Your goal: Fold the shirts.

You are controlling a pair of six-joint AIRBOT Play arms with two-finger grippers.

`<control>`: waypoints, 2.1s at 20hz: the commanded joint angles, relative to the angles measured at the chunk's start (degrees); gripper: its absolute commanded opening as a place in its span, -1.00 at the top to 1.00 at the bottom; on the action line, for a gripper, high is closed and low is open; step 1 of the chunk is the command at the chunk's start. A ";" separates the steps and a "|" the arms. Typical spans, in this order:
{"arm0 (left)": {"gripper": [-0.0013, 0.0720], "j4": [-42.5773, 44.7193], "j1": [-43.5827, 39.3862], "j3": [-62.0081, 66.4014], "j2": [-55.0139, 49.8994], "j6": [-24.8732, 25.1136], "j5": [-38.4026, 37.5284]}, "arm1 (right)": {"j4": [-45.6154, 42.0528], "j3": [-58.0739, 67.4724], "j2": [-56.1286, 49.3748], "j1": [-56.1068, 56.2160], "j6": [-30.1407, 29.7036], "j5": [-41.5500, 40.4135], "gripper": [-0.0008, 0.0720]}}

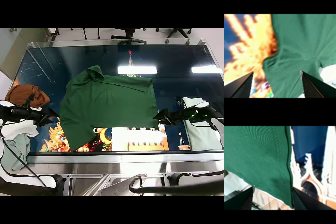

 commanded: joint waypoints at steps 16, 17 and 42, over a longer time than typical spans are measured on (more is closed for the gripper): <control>0.93 -7.13 -6.75 3.56 -12.61 5.75 -5.55 | -0.83 0.81 0.07 -3.48 -0.24 -1.14 -0.62; 0.93 -6.21 -6.58 3.87 -11.82 5.68 -5.66 | -1.05 0.81 -0.02 -4.37 -0.24 -1.11 -0.62; 0.94 -33.44 -7.26 19.39 27.98 9.62 -7.52 | 22.86 37.73 20.79 0.63 -6.08 7.96 0.92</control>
